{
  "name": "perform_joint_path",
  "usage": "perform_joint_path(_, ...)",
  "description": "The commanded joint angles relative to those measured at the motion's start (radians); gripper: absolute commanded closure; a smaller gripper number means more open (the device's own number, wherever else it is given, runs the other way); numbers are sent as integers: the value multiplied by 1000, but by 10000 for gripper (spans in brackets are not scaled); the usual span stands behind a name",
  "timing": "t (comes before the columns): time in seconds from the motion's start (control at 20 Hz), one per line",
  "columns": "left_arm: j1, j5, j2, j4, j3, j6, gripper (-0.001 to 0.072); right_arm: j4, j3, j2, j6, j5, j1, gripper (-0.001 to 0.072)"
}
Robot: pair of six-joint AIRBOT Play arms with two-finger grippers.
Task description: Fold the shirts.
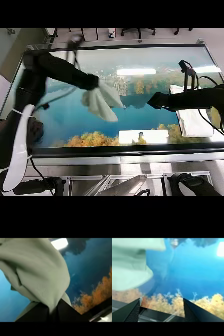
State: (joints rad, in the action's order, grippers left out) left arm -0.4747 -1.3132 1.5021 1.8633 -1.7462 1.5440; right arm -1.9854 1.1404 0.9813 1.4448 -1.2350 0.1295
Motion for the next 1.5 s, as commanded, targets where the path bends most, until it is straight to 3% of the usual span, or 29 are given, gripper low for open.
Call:
perform_joint_path(0.0,-150,46,48,24,151,-50,691,45,0,-6,0,-70,-41,133)
perform_joint_path(0.05,-163,45,64,24,172,-53,690,45,0,-1,0,-70,-41,133)
perform_joint_path(0.1,-167,36,72,24,186,-53,583,45,1,3,0,-69,-41,133)
perform_joint_path(0.15,-158,8,73,23,188,-53,258,44,1,6,0,-67,-50,133)
perform_joint_path(0.2,-136,-33,70,23,176,-53,81,45,1,11,0,-67,-68,133)
perform_joint_path(0.35,-4,-177,36,23,114,-54,79,0,2,56,48,-60,-193,134)
perform_joint_path(0.45,85,-186,-21,31,149,-76,78,-126,2,124,129,-29,-300,134)
perform_joint_path(0.6,114,-81,-146,102,408,-75,78,-238,2,261,213,42,-342,133)
perform_joint_path(0.9,-71,437,-225,286,949,-76,78,-447,44,632,314,218,-195,133)
perform_joint_path(1.05,-132,603,-162,312,980,-90,78,-462,151,787,312,249,-95,133)
perform_joint_path(1.25,-137,632,-48,312,893,-98,79,-463,313,936,275,260,-28,133)
perform_joint_path(1.3,-137,627,-22,310,871,-98,120,-468,344,957,275,260,-20,133)
perform_joint_path(1.35,-137,625,-2,310,854,-98,242,-472,370,969,274,261,-15,134)
perform_joint_path(1.4,-136,627,13,309,842,-98,491,-472,394,977,274,261,-11,135)
perform_joint_path(1.45,-135,629,22,304,837,-96,685,-472,412,980,275,264,-10,220)
